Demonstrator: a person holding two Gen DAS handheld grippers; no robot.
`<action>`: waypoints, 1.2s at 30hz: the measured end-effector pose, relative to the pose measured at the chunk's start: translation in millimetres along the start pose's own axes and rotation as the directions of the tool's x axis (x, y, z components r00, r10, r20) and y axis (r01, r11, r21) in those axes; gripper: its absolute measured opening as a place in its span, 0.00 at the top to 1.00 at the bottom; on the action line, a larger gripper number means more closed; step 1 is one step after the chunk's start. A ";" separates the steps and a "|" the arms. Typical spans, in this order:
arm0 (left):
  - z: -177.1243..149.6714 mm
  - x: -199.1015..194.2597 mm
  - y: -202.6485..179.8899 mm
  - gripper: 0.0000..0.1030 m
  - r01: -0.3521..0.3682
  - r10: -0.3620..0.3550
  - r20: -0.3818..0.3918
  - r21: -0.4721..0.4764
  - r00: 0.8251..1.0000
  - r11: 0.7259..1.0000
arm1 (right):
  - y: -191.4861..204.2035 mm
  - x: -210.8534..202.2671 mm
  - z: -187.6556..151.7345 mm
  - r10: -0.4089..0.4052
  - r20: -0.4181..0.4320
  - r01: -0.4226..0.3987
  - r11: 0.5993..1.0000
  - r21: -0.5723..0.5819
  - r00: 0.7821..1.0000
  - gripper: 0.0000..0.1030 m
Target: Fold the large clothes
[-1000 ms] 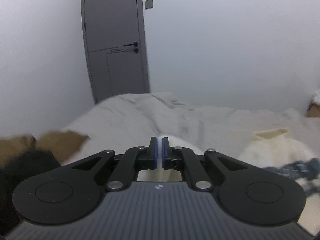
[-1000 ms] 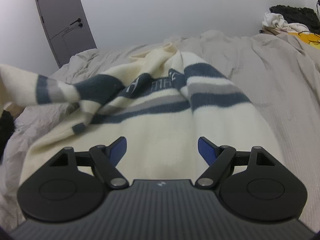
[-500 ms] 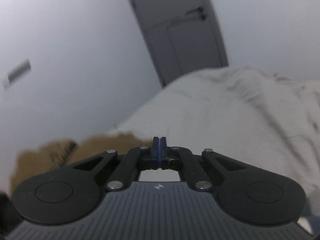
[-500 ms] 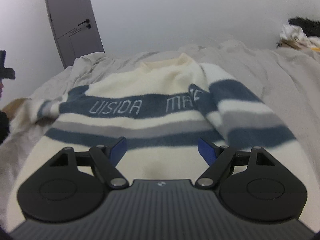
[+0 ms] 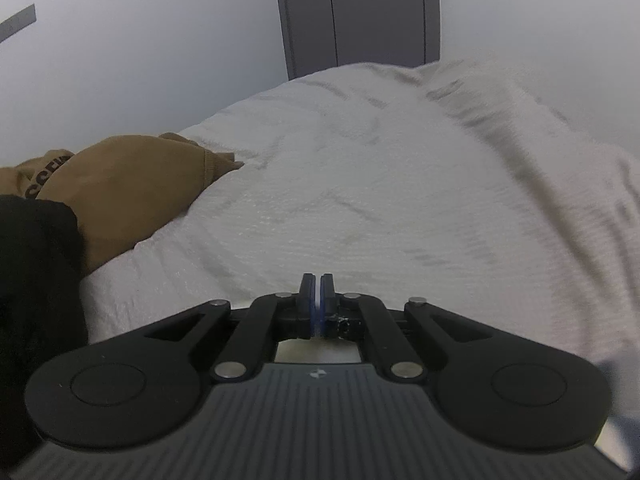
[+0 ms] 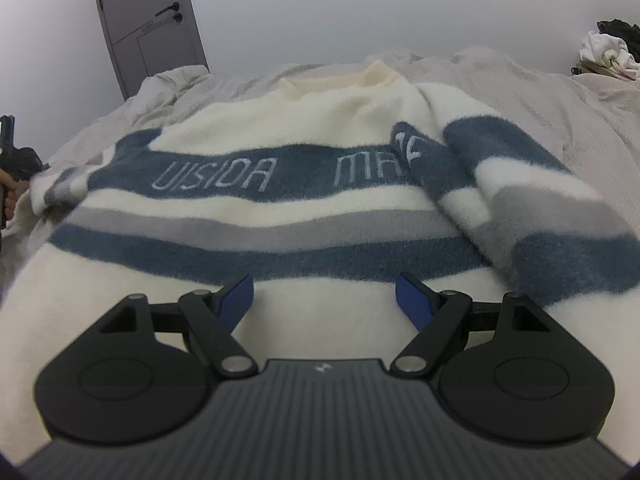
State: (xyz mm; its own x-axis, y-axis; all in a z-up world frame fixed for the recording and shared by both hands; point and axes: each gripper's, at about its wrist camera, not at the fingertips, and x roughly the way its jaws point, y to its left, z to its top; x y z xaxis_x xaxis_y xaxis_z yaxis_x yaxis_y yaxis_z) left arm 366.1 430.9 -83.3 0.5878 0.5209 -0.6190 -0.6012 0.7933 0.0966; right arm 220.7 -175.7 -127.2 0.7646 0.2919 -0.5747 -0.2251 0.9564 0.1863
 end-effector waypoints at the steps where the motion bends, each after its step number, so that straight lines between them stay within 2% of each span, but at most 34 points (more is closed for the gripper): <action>1: 0.1 -12.3 -2.9 0.99 0.014 -0.014 0.001 -0.003 1.000 1.000 | 0.1 -1.7 0.4 0.004 0.004 -0.004 1.000 0.003 1.000 0.23; 5: -5.5 -61.9 -17.8 0.99 0.096 -0.095 0.022 -0.032 0.995 0.995 | 1.8 -13.8 1.4 0.023 0.025 -0.023 1.000 0.003 0.999 0.23; 9: -24.2 -116.7 -38.3 0.99 0.184 -0.183 0.033 -0.051 0.983 0.982 | 5.0 -32.3 0.2 0.034 0.056 -0.032 0.999 -0.027 0.998 0.23; 13: -58.3 -174.7 -65.7 0.99 0.254 -0.254 0.017 -0.021 0.967 0.967 | 4.0 -59.1 -1.2 0.045 0.088 -0.042 0.998 -0.041 0.995 0.23; 18: -111.9 -248.7 -95.9 0.99 0.349 -0.349 0.006 0.003 0.937 0.937 | 3.6 -90.4 -6.7 0.025 0.113 -0.018 0.998 -0.062 0.993 0.23; 24: -184.8 -326.2 -127.0 0.99 0.493 -0.493 -0.050 -0.010 0.869 0.870 | 3.4 -121.3 -15.0 0.006 0.134 0.006 0.996 -0.093 0.991 0.23; 30: -248.9 -394.0 -151.6 0.99 0.584 -0.582 -0.055 0.059 0.812 0.810 | -0.2 -152.8 -25.8 -0.016 0.109 0.026 0.996 -0.088 0.994 0.23; 33: -279.1 -414.3 -153.0 0.99 0.621 -0.619 -0.051 0.050 0.784 0.782 | -4.1 -169.3 -31.0 -0.016 0.111 0.025 0.996 -0.082 0.994 0.23; 36: -298.8 -416.6 -151.9 0.99 0.652 -0.650 -0.064 0.015 0.758 0.758 | -8.0 -180.4 -38.7 -0.049 0.107 0.060 0.993 -0.099 0.993 0.23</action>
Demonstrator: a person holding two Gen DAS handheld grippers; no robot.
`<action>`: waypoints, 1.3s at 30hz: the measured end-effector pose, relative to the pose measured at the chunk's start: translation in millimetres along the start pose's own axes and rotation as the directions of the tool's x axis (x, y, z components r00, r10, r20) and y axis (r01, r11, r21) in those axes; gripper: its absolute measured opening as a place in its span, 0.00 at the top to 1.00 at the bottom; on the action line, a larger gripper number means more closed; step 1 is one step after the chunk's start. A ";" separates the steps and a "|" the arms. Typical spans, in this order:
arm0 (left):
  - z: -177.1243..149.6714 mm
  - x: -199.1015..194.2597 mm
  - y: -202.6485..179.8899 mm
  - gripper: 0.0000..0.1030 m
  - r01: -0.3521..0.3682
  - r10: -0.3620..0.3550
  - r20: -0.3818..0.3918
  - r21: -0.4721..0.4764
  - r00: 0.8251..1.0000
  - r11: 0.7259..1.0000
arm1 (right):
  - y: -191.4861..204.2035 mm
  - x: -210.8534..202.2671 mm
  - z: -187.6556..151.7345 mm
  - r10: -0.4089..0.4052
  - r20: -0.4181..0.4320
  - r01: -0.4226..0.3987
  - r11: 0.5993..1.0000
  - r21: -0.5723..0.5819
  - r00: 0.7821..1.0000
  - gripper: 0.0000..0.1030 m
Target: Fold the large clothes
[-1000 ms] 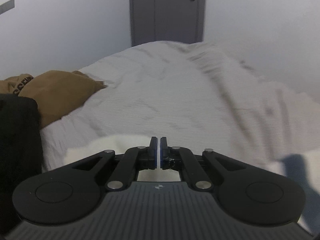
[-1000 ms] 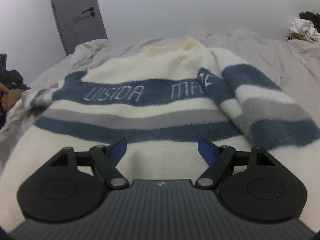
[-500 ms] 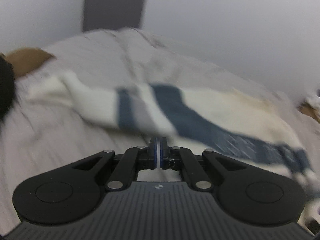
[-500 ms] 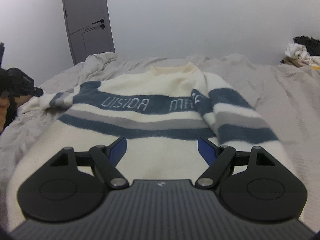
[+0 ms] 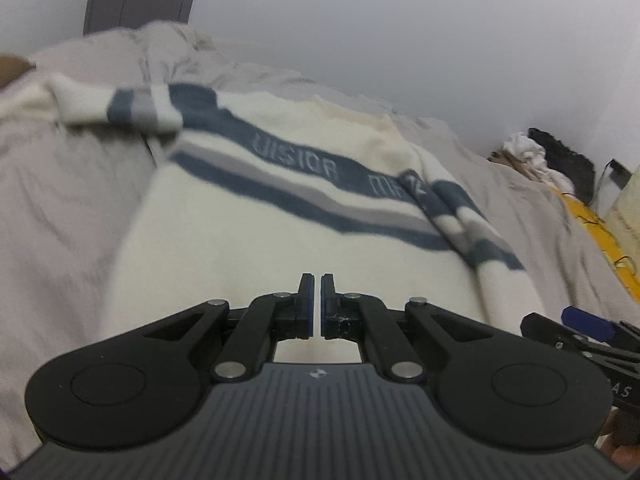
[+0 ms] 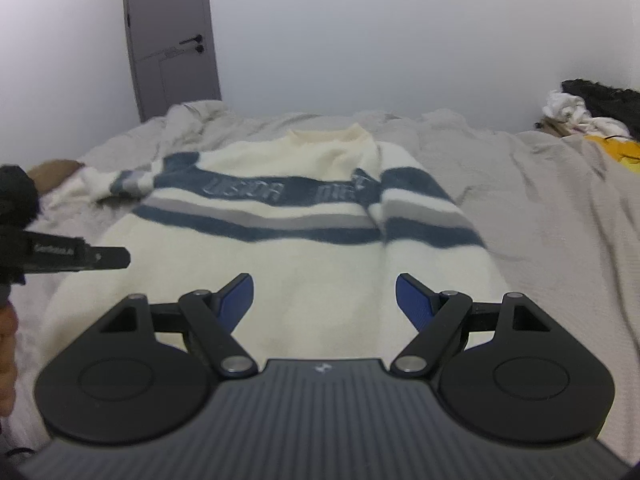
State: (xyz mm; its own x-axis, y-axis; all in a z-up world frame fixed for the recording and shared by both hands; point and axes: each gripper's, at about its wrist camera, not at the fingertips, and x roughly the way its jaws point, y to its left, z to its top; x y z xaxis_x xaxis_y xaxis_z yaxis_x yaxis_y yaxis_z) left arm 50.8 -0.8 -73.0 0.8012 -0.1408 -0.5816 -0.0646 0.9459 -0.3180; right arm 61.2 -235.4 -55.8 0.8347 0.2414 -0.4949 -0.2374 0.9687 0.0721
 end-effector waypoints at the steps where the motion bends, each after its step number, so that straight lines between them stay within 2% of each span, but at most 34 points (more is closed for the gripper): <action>1: -2.9 1.4 -1.3 0.99 0.011 -0.011 -0.006 -0.001 1.000 1.000 | -1.5 -2.0 -1.9 -0.004 -0.009 0.004 1.000 -0.004 1.000 0.23; 4: -2.4 8.0 1.9 0.94 0.013 -0.013 -0.003 0.034 1.000 0.999 | -6.3 -1.2 -3.0 -0.042 -0.034 0.042 0.999 0.010 0.999 0.23; 7: 0.5 15.3 6.9 0.80 0.034 -0.034 -0.004 0.028 0.999 0.999 | -11.3 4.6 -0.8 -0.104 -0.051 0.105 0.994 0.023 0.993 0.23; 9: 1.2 19.5 11.0 0.65 0.031 -0.031 -0.001 0.031 1.000 0.999 | -16.2 8.7 -0.7 -0.137 -0.067 0.140 0.989 0.037 0.988 0.23; 11: 2.1 24.5 14.9 0.59 0.024 -0.024 -0.004 0.032 1.000 0.999 | -22.5 11.2 -0.6 -0.152 -0.086 0.158 0.985 0.064 0.985 0.23; 17: 0.6 37.8 25.8 0.56 0.048 -0.048 -0.048 0.003 0.998 0.999 | -28.7 15.1 -1.5 -0.165 -0.126 0.179 0.978 0.107 0.978 0.22; 19: -0.4 40.7 26.3 0.56 0.059 -0.059 -0.056 -0.001 0.997 0.998 | -28.1 16.1 -3.7 -0.165 -0.139 0.182 0.976 0.119 0.976 0.14; 20: -0.8 41.7 25.9 0.56 0.062 -0.062 -0.057 -0.004 0.996 0.998 | -27.7 17.6 -5.2 -0.161 -0.143 0.180 0.976 0.126 0.977 0.05; 21: -1.1 42.8 26.1 0.55 0.065 -0.066 -0.060 -0.009 0.996 0.998 | -27.3 19.1 -6.1 -0.158 -0.146 0.177 0.976 0.128 0.977 0.00; 25: -2.8 47.3 25.9 0.55 0.078 -0.079 -0.072 -0.019 0.994 0.997 | -20.9 28.2 -10.9 -0.178 -0.167 0.193 0.978 0.080 0.970 0.00; 28: -3.2 49.6 26.1 0.55 0.074 -0.075 -0.077 -0.025 0.994 0.997 | -20.2 42.0 -19.8 -0.223 -0.211 0.231 0.973 0.016 0.952 0.00; 29: -2.8 49.9 26.7 0.55 0.074 -0.076 -0.076 -0.029 0.994 0.997 | -21.2 47.7 -23.8 -0.235 -0.233 0.243 0.970 0.005 0.944 0.02; 32: -4.0 49.2 26.9 0.55 0.078 -0.080 -0.072 -0.031 0.994 0.996 | -28.4 63.3 -42.4 -0.273 -0.299 0.287 0.958 0.004 0.914 0.16; 34: -5.0 49.7 26.0 0.55 0.069 -0.070 -0.074 -0.022 0.995 0.997 | -24.8 63.1 -45.4 -0.291 -0.284 0.301 0.953 -0.009 0.913 0.26; 35: -5.4 49.7 25.6 0.55 0.065 -0.066 -0.074 -0.017 0.995 0.998 | -22.4 59.9 -42.2 -0.312 -0.265 0.317 0.948 -0.022 0.913 0.43; 36: -6.0 49.3 25.0 0.55 0.060 -0.061 -0.074 -0.015 0.995 0.998 | -21.7 55.2 -38.1 -0.326 -0.250 0.333 0.943 -0.017 0.912 0.64; 38: -6.7 47.8 26.4 0.55 0.054 -0.055 -0.072 -0.017 0.996 0.998 | -26.7 40.7 -28.8 -0.337 -0.219 0.351 0.936 0.026 0.916 0.79; 39: -6.6 46.5 27.3 0.55 0.055 -0.057 -0.070 -0.022 0.996 0.998 | -31.7 32.2 -24.1 -0.332 -0.201 0.351 0.934 0.065 0.922 0.82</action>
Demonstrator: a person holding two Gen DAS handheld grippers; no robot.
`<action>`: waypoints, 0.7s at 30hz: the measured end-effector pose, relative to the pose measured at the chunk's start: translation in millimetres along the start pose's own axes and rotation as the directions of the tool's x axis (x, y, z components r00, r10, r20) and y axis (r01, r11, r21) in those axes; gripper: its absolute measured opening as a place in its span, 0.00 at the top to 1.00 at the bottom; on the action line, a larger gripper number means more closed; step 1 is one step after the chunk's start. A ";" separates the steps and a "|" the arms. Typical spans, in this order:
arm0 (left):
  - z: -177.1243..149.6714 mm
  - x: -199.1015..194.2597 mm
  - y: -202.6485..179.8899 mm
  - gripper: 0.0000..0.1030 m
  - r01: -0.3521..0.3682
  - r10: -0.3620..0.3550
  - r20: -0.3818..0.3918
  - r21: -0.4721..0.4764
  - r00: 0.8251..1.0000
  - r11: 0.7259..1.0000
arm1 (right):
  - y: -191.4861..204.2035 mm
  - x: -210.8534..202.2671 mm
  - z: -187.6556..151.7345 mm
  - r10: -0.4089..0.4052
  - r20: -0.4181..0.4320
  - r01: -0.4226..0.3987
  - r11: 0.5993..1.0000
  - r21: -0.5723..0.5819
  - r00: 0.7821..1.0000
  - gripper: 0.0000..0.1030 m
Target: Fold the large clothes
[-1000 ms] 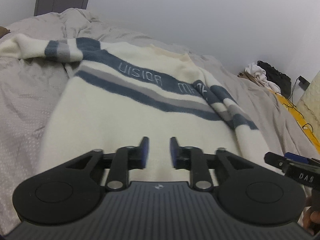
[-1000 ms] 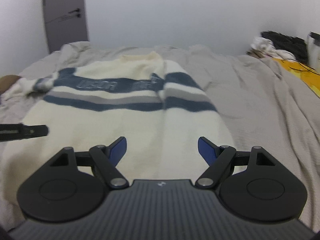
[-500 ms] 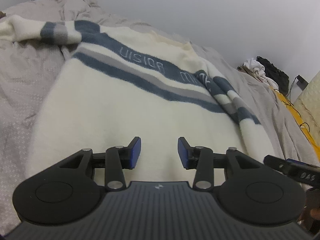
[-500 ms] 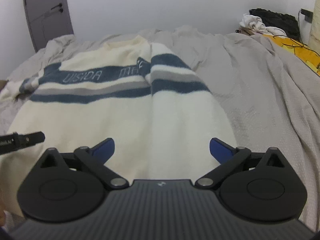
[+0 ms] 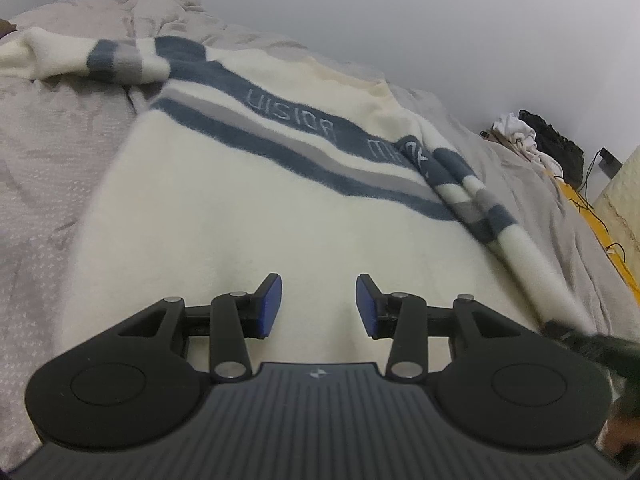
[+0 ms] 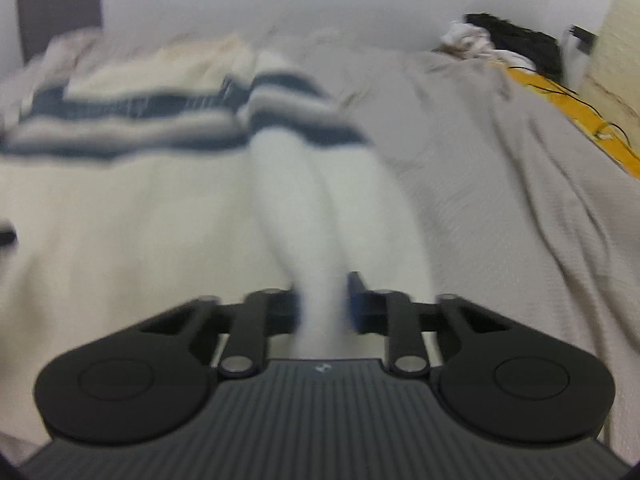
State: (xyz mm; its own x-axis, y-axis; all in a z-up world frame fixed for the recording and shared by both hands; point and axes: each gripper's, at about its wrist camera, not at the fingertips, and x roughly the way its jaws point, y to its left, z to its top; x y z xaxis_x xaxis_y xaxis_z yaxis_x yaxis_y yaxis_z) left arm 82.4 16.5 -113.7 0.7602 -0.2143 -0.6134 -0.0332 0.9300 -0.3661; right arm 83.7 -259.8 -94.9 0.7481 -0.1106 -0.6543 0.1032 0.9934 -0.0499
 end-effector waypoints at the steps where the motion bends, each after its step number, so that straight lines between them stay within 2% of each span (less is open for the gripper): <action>1: 0.0 -1.1 0.9 0.55 0.003 -0.003 0.002 -0.004 1.000 1.000 | -8.0 -6.8 4.6 0.007 0.018 -0.007 0.999 0.037 1.000 0.83; 5: -2.0 -3.0 -0.2 0.55 -0.001 0.001 0.007 0.010 1.000 1.000 | -41.8 -20.1 41.3 0.009 0.070 -0.015 0.996 0.093 0.997 0.84; 10: -4.2 -0.5 -1.7 0.55 0.000 0.000 0.000 0.013 1.000 1.000 | -84.4 -10.3 113.8 -0.059 0.142 0.058 0.998 0.010 0.988 0.84; 15: -1.2 3.3 2.0 0.55 0.000 0.000 0.001 0.000 1.000 1.000 | -140.5 15.2 207.4 -0.123 0.180 0.111 0.991 0.074 0.976 0.85; 21: 0.8 11.4 6.0 0.55 -0.014 0.015 0.008 -0.034 1.000 0.999 | -182.8 84.0 272.9 -0.184 0.167 0.157 0.974 0.167 0.969 0.85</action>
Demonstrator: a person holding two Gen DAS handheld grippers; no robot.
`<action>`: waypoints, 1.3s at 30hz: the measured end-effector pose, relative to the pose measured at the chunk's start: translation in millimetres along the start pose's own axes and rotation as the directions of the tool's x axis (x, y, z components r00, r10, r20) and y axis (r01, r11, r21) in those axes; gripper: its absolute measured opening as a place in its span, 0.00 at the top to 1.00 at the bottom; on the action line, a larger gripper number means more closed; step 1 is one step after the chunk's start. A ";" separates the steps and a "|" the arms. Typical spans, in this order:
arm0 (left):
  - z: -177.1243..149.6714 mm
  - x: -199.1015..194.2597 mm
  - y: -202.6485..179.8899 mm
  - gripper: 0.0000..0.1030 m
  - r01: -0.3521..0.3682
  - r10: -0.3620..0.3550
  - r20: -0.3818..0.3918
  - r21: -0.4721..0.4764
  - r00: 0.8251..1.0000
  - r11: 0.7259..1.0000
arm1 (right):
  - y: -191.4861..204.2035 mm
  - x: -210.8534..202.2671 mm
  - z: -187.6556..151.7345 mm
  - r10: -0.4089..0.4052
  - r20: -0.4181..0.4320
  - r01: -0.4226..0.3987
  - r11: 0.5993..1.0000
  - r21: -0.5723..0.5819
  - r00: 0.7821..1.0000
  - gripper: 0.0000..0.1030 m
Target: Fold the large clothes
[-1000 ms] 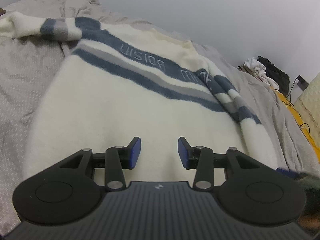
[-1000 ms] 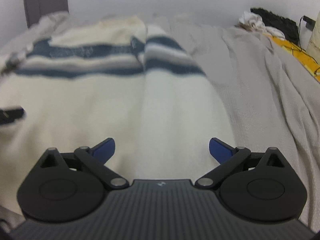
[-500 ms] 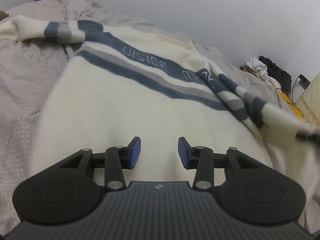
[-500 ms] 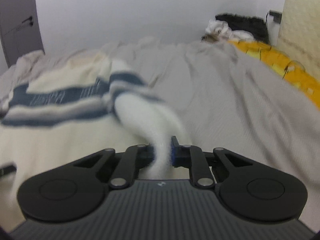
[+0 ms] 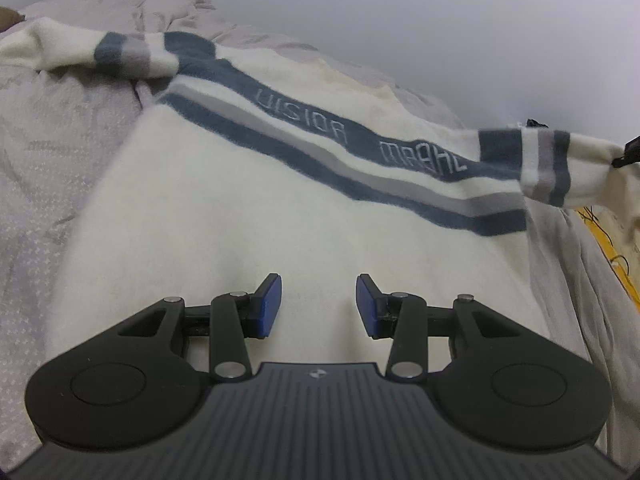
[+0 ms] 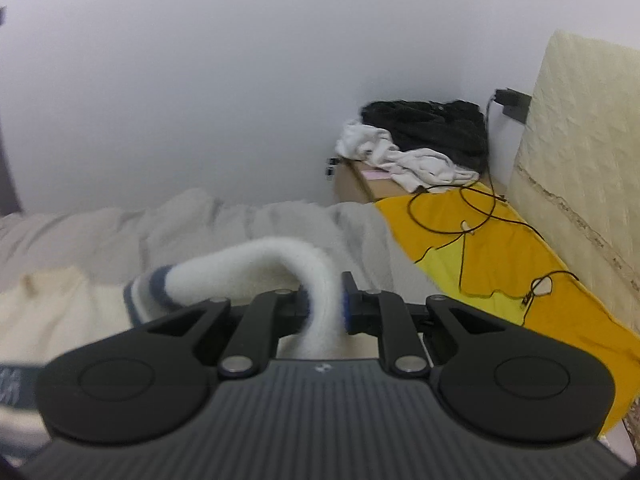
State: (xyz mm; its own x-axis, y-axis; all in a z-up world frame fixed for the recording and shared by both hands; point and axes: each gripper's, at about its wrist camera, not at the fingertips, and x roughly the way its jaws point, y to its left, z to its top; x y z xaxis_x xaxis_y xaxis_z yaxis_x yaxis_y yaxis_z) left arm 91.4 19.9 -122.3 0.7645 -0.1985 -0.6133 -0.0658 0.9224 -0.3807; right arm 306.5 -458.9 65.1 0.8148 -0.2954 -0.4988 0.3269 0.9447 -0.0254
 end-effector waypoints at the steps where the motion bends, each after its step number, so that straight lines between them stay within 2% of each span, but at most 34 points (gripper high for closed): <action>1: 0.7 2.1 0.2 0.55 -0.005 0.005 0.000 -0.002 1.000 1.000 | -3.6 10.9 4.2 -0.009 -0.001 0.009 1.000 0.007 1.000 0.85; 5: -2.9 10.2 -10.2 0.55 -0.072 0.070 0.020 0.093 0.997 0.993 | -21.4 67.9 21.9 -0.088 0.020 0.087 0.996 0.023 0.996 0.85; 9: 0.4 23.0 -17.7 0.55 -0.114 0.109 0.043 0.140 0.993 0.984 | -44.9 125.0 20.7 -0.129 -0.023 0.130 0.990 0.048 0.991 0.86; 12: 4.9 31.2 -16.5 0.55 -0.121 0.115 0.048 0.128 0.992 0.984 | -58.2 156.6 8.5 -0.191 -0.003 0.191 0.982 0.016 0.982 0.86; 16: 11.7 39.3 -14.7 0.55 -0.124 0.119 0.054 0.108 0.991 0.986 | -83.0 189.5 -9.5 -0.183 -0.044 0.185 0.982 0.043 0.982 0.86; 20: 14.5 43.2 -13.5 0.55 -0.124 0.119 0.053 0.104 0.991 0.987 | -89.4 202.8 -28.0 -0.194 -0.053 0.195 0.980 0.026 0.980 0.86; 25: 14.3 38.9 -11.7 0.55 -0.118 0.114 0.053 0.093 0.992 0.989 | -92.9 181.9 -31.7 -0.173 0.006 0.171 0.978 0.117 0.985 0.84; 28: 13.7 33.7 -9.3 0.55 -0.116 0.111 0.053 0.084 0.992 0.990 | -82.4 156.7 -27.3 -0.149 0.053 0.144 0.985 0.094 0.987 0.82; 30: 12.9 29.0 -7.4 0.55 -0.115 0.111 0.057 0.078 0.992 0.990 | -76.5 139.3 -25.1 -0.119 0.058 0.113 0.988 0.105 0.991 0.58; 32: 10.5 24.1 -9.1 0.55 -0.140 0.131 0.080 0.114 0.988 0.984 | -68.7 117.8 -26.7 -0.078 0.060 0.070 0.990 0.121 0.995 0.49; 35: 6.3 16.3 -9.8 0.55 -0.155 0.143 0.097 0.137 0.985 0.978 | -51.9 79.8 -32.5 -0.017 0.071 0.008 0.992 0.128 0.997 0.41; 39: 5.8 -2.3 -5.6 0.55 -0.147 0.134 0.120 0.108 0.984 0.983 | -24.9 24.9 -49.1 0.078 0.074 -0.087 0.988 0.130 0.994 0.40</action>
State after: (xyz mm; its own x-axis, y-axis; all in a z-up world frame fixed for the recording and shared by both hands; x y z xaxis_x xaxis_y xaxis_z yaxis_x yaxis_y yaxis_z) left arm 93.8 17.1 -114.8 0.8201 -0.0321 -0.5713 -0.1075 0.9720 -0.2090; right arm 295.2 -482.7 10.8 0.8711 -0.2306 -0.4337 0.3140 0.9403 0.1308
